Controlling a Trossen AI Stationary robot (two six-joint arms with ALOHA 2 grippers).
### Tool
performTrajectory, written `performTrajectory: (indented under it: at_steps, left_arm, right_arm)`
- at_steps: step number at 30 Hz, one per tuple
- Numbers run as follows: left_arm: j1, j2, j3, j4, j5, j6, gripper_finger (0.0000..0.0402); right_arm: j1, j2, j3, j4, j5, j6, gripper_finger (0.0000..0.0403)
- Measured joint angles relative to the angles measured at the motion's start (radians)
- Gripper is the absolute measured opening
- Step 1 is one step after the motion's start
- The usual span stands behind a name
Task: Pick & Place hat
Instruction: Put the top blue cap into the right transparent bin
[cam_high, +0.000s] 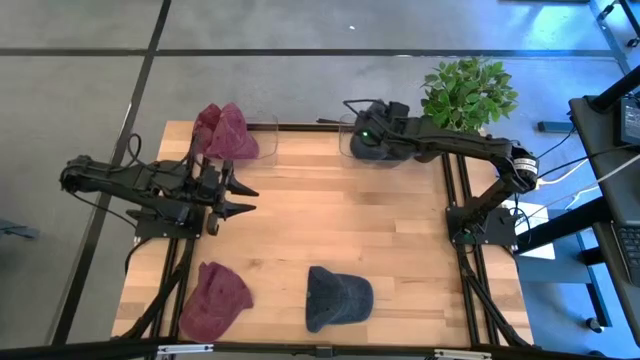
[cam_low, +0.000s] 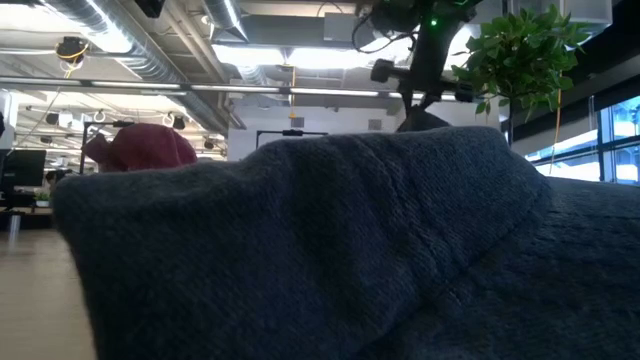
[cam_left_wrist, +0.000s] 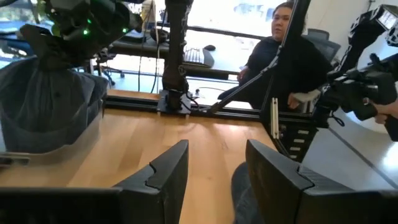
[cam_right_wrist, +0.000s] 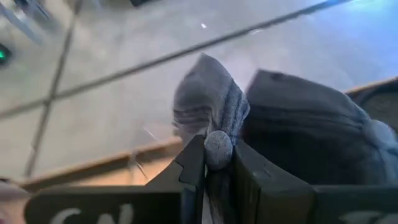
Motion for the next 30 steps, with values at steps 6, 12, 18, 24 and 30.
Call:
performTrajectory:
  at_steps: [6, 12, 18, 24, 30]
  left_arm:
    - [0.000, -0.030, 0.000, -0.027, 0.021, 0.012, 0.0157]
    - [0.000, -0.044, 0.000, -0.045, 0.034, 0.028, 0.0157]
    - [0.000, -0.045, 0.000, -0.045, 0.035, 0.038, 0.0157]
    - [0.000, -0.045, 0.000, -0.053, 0.039, 0.030, 0.0157]
    - [0.000, -0.046, 0.000, -0.055, 0.051, 0.028, 0.0157]
  right_arm:
    - [-0.002, 0.004, 0.000, 0.105, 0.096, 0.020, 0.0052]
    - [-0.002, 0.017, 0.000, 0.095, 0.127, 0.098, 0.0052]
    - [-0.003, 0.085, 0.000, 0.138, 0.134, 0.179, 0.0053]
    - [-0.003, 0.142, 0.000, 0.157, 0.156, 0.180, 0.0053]
    - [-0.003, 0.145, 0.000, 0.058, 0.159, 0.179, 0.0053]
